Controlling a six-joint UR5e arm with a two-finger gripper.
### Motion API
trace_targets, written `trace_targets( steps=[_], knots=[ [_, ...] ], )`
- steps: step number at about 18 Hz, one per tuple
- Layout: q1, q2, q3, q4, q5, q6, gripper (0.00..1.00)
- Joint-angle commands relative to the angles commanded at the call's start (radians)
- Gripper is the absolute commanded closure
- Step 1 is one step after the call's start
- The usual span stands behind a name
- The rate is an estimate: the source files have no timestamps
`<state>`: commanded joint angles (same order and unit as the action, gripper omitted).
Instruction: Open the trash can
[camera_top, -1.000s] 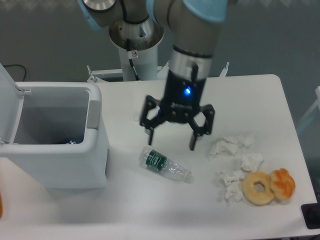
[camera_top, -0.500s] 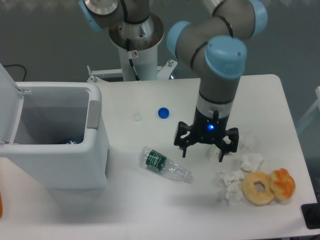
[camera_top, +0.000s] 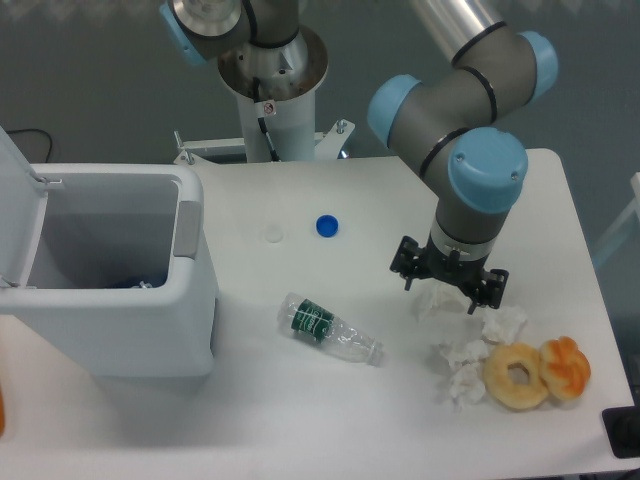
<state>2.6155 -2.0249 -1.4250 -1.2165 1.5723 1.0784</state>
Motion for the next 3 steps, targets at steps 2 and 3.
trace_targets(
  steps=[2, 3],
  knots=[
    [-0.012, 0.000, -0.017, 0.024, 0.000, -0.003, 0.00],
    [-0.014, 0.002, -0.028, 0.044, 0.002, -0.005, 0.00]
  ],
)
